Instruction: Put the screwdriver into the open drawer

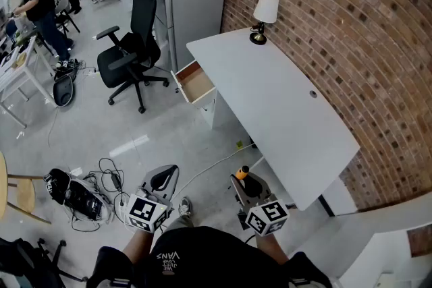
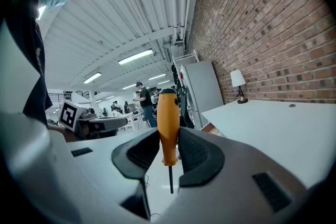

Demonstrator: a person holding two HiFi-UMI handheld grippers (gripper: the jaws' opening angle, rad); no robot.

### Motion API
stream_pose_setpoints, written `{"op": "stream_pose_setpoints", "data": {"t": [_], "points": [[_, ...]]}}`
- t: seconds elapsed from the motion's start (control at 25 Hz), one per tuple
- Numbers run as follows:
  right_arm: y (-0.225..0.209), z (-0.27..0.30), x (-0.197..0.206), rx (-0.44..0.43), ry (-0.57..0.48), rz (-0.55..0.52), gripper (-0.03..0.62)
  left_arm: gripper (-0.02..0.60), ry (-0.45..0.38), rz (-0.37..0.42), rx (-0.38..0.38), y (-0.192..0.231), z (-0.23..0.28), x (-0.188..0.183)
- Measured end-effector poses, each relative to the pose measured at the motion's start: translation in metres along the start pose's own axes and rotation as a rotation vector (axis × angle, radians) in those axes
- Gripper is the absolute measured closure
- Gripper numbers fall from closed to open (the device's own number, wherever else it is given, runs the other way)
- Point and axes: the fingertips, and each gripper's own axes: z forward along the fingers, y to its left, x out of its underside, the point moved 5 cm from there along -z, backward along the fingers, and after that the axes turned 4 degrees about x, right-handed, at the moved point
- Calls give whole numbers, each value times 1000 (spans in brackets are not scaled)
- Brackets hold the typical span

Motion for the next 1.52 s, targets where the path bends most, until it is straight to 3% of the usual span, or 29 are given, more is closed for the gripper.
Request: {"op": "stream_pose_setpoints", "data": {"t": [0.2, 0.72, 1.04, 1.52], "points": [[5, 19, -8, -38, -26, -8, 482, 575, -1, -5, 13, 19, 9, 2], [3, 113, -23, 76, -54, 27, 480, 575, -42, 5, 72, 123, 29, -12], [24, 174, -31, 82, -78, 33, 480, 575, -35, 39, 103, 183, 31, -16], [1, 214, -42, 89, -58, 41, 480, 575, -5, -16, 133, 212, 69, -5]]}}
